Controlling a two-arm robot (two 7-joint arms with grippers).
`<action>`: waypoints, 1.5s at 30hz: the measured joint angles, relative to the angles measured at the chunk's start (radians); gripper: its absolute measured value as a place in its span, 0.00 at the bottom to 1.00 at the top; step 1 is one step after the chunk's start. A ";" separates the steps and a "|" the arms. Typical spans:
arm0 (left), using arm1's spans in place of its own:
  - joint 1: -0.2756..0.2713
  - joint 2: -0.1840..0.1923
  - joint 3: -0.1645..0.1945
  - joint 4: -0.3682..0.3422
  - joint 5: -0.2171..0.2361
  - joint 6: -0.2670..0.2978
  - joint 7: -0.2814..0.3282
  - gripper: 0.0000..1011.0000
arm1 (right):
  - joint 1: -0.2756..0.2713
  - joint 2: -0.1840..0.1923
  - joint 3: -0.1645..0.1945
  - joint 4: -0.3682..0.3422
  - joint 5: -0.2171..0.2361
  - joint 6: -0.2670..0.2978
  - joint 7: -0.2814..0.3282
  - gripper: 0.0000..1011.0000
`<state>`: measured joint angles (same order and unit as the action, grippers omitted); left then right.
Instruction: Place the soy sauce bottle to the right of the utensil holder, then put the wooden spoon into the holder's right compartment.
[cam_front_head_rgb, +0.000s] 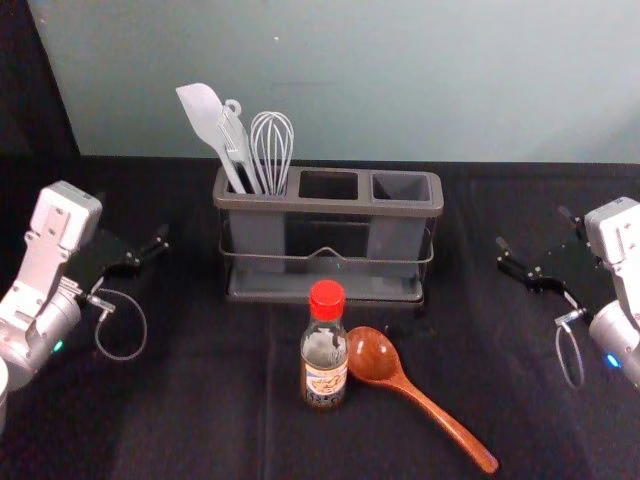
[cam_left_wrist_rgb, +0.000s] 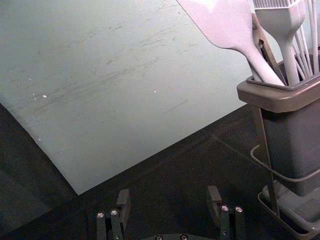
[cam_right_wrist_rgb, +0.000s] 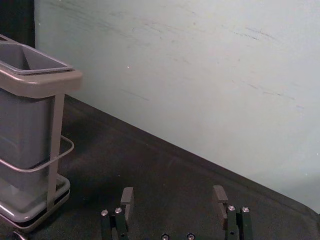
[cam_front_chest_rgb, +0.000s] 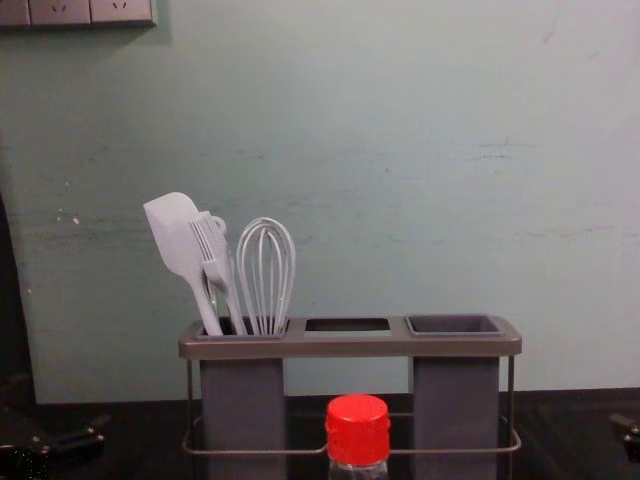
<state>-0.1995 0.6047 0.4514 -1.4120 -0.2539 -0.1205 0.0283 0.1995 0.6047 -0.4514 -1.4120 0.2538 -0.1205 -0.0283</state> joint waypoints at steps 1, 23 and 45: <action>0.000 0.000 0.000 0.000 0.000 0.000 0.000 0.99 | 0.000 0.000 0.001 0.000 -0.001 -0.001 0.000 0.99; 0.000 0.000 0.000 0.000 0.000 0.000 0.000 0.99 | -0.307 0.166 0.224 -0.300 0.288 -0.145 0.252 0.99; 0.000 0.000 0.000 0.000 0.000 0.000 0.000 0.99 | -0.284 0.199 0.124 -0.374 0.449 -0.049 0.707 0.99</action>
<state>-0.1996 0.6047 0.4514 -1.4120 -0.2539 -0.1205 0.0283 -0.0847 0.8035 -0.3273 -1.7861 0.7024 -0.1690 0.6787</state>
